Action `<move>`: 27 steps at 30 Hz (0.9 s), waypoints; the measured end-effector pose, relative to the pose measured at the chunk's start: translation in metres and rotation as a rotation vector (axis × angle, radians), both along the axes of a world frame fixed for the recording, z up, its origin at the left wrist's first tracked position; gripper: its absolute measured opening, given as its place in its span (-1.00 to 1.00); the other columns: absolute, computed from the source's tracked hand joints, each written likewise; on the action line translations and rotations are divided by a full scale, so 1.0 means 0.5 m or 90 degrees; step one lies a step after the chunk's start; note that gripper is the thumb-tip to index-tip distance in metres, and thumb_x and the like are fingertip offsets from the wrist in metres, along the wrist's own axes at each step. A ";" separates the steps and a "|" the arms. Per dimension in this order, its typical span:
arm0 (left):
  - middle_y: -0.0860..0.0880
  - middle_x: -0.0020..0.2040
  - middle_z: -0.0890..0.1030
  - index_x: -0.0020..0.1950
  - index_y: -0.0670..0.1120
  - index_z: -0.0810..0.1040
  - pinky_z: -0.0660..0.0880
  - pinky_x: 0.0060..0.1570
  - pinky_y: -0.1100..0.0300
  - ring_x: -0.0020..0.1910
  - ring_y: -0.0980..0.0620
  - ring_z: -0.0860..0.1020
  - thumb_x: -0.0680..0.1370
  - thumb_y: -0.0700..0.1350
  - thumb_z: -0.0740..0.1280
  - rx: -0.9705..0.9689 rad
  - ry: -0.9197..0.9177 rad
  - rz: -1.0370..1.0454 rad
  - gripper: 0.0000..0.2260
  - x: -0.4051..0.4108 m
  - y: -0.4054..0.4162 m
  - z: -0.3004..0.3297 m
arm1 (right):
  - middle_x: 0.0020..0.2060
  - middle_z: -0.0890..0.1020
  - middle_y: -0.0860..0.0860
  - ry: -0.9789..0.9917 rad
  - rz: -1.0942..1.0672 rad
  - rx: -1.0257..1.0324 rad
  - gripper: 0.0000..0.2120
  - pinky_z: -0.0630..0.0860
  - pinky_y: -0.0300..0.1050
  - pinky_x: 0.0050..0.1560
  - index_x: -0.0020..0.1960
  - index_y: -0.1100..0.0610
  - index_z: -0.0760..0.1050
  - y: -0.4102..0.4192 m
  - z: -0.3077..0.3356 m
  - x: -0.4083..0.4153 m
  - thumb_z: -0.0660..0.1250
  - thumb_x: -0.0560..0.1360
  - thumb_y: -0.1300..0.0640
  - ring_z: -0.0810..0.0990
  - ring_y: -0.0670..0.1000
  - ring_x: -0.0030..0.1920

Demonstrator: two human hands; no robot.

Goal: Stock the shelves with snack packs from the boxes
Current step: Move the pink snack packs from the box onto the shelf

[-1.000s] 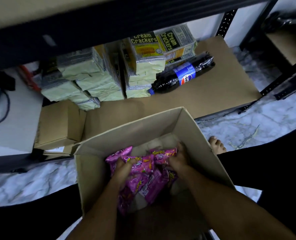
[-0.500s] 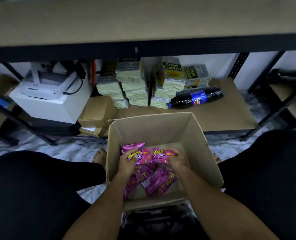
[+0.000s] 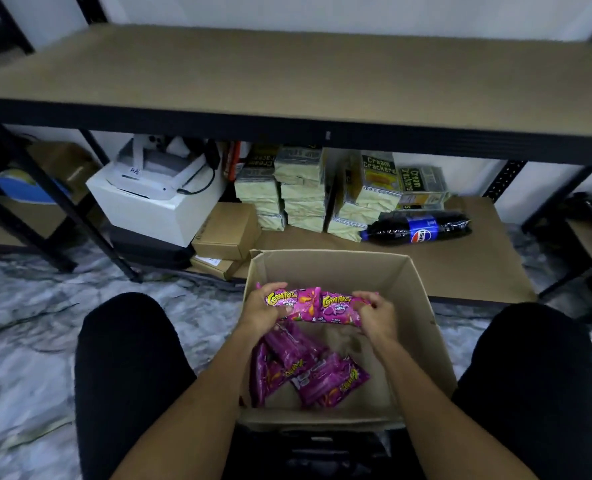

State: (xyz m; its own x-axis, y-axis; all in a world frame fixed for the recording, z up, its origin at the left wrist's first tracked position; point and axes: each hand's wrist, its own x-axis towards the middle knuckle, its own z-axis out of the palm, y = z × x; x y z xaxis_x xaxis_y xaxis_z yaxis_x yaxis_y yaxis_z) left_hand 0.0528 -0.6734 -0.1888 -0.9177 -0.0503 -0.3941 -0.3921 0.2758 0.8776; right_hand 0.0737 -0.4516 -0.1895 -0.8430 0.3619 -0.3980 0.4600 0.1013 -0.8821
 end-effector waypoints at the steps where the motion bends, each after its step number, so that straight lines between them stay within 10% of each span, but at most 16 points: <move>1: -0.10 0.17 0.58 0.17 0.11 0.58 0.51 -0.32 0.19 -0.23 -0.01 0.56 0.40 -0.33 0.49 -0.003 -0.003 -0.009 -0.55 -0.003 -0.004 0.003 | -0.17 0.69 0.02 0.019 0.008 -0.004 -0.73 0.62 0.02 -0.22 -0.07 -0.07 0.63 0.003 0.003 0.000 0.41 0.44 0.31 0.61 0.03 -0.24; 5: -0.06 -0.10 0.59 0.06 0.06 0.58 0.42 -0.44 0.28 -0.42 0.10 0.44 0.40 -0.38 0.47 -0.002 -0.041 -0.010 -0.60 -0.036 -0.006 0.002 | -0.06 0.67 0.03 0.002 0.061 -0.060 -0.64 0.65 -0.06 -0.10 0.15 0.03 0.60 -0.005 -0.005 -0.026 0.46 0.42 0.34 0.66 0.03 -0.09; 14: -0.05 -0.05 0.62 0.05 0.01 0.59 0.50 -0.36 0.23 -0.22 0.02 0.56 0.38 -0.33 0.50 0.037 -0.148 -0.029 -0.66 -0.104 -0.025 -0.021 | -0.02 0.67 0.11 -0.112 0.070 -0.121 -0.64 0.64 -0.07 -0.12 0.06 0.03 0.61 0.021 -0.013 -0.092 0.43 0.41 0.42 0.67 0.00 -0.13; 17: -0.03 -0.01 0.62 0.09 -0.03 0.61 0.50 -0.39 0.27 -0.27 0.09 0.56 0.38 -0.32 0.52 0.067 -0.136 -0.030 -0.65 -0.137 -0.018 0.064 | -0.10 0.68 0.05 -0.119 0.063 -0.149 -0.65 0.61 -0.19 -0.28 0.14 0.15 0.59 0.038 0.074 -0.120 0.41 0.43 0.45 0.68 -0.06 -0.22; 23: -0.10 -0.04 0.65 0.11 -0.04 0.61 0.53 -0.33 0.23 -0.19 -0.02 0.61 0.36 -0.44 0.47 0.135 -0.109 -0.002 -0.58 -0.134 -0.067 0.311 | -0.13 0.73 0.07 -0.082 0.104 -0.099 -0.66 0.57 0.38 -0.01 0.02 -0.03 0.66 0.003 0.297 -0.135 0.49 0.39 0.35 0.65 0.34 -0.05; 27: -0.11 0.08 0.63 0.13 0.00 0.61 0.57 -0.21 0.22 -0.08 0.05 0.64 0.36 -0.44 0.47 0.148 -0.072 0.008 -0.54 -0.122 -0.101 0.490 | -0.05 0.72 0.04 -0.069 0.159 -0.108 -0.65 0.57 0.35 0.04 0.10 -0.03 0.62 -0.020 0.495 -0.142 0.48 0.40 0.30 0.66 0.29 -0.02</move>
